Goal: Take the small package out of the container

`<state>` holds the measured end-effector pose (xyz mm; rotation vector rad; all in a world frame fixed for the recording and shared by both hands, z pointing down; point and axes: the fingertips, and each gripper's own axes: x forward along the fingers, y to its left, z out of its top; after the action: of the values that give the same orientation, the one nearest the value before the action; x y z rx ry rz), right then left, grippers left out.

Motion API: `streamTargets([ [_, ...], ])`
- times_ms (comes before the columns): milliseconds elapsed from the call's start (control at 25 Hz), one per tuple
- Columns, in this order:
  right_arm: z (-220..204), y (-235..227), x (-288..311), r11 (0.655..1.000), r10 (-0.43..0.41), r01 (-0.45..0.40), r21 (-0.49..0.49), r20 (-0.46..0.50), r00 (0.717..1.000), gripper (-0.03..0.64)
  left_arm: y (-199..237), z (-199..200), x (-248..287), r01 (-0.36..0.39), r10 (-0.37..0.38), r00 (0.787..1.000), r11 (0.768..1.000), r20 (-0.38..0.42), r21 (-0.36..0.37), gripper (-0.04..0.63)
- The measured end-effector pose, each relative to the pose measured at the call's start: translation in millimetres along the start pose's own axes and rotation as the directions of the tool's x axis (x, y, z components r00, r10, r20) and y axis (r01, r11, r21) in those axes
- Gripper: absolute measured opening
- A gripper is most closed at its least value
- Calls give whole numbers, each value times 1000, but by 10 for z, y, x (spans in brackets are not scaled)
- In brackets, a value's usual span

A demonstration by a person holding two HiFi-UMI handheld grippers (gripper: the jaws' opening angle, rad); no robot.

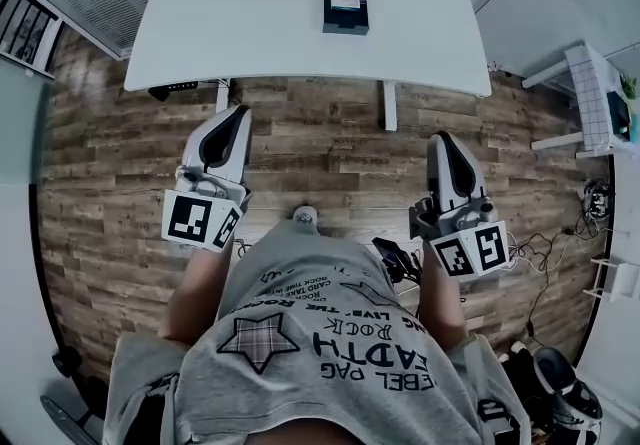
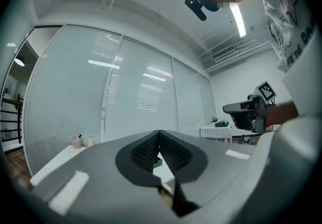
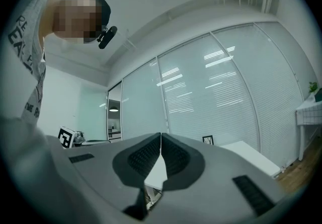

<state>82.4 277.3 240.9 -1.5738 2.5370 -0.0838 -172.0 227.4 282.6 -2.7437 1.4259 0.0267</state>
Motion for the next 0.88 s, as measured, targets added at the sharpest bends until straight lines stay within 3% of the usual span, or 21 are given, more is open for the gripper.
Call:
streamTargets([
  [440,-41,-162,271,1000,-22,22,9,-14,1000,15,173,-94,278,29,-30,999,999,-26,-12,11],
  [880,-127,-401,890,997,71,-70,39,-11,997,15,455,-191,623,-34,33,999,999,-44,-18,11],
])
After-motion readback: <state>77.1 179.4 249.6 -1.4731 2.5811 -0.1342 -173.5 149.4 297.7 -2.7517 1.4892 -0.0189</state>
